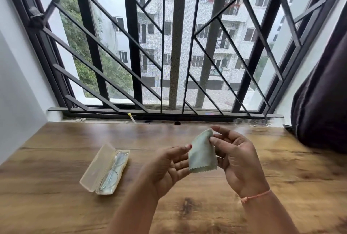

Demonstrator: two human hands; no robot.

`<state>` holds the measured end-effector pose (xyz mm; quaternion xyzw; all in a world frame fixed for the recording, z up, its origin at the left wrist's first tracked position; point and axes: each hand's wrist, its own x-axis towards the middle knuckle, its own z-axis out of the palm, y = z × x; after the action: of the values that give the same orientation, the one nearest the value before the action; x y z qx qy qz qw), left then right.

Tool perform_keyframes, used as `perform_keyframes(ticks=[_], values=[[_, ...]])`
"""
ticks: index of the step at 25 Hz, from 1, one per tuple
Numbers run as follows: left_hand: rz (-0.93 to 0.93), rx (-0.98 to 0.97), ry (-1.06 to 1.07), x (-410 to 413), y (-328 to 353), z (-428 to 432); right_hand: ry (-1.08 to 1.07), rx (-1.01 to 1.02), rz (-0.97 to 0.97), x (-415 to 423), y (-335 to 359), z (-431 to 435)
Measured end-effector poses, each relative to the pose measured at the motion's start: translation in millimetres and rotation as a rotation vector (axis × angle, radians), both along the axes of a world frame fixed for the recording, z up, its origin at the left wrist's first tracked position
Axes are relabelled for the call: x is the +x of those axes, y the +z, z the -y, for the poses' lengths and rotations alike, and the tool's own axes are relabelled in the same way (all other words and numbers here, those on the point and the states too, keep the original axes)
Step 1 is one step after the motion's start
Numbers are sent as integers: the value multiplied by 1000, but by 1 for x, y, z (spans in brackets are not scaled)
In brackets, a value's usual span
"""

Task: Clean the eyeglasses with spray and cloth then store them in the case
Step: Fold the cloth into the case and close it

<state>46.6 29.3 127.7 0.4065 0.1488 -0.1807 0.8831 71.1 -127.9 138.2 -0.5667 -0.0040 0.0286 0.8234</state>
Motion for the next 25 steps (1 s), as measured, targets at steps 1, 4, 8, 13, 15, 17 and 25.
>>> perform_keyframes(ticks=[1,4,8,13,15,17,25], values=[[6,15,69,1,-1,-2,5,1,-16,0,-1,1],[47,100,196,0,1,-3,74,11,-73,-3,0,2],[186,188,260,-2,3,-7,89,-67,-40,-5,3,3],[391,295,249,-3,11,-8,54,-96,66,-5,7,7],[443,324,242,-5,12,-8,61,-97,86,-7,8,7],[475,326,240,-6,12,-8,66,-94,96,-8,8,8],[528,302,263,-9,9,-7,40,25,72,-9,7,8]])
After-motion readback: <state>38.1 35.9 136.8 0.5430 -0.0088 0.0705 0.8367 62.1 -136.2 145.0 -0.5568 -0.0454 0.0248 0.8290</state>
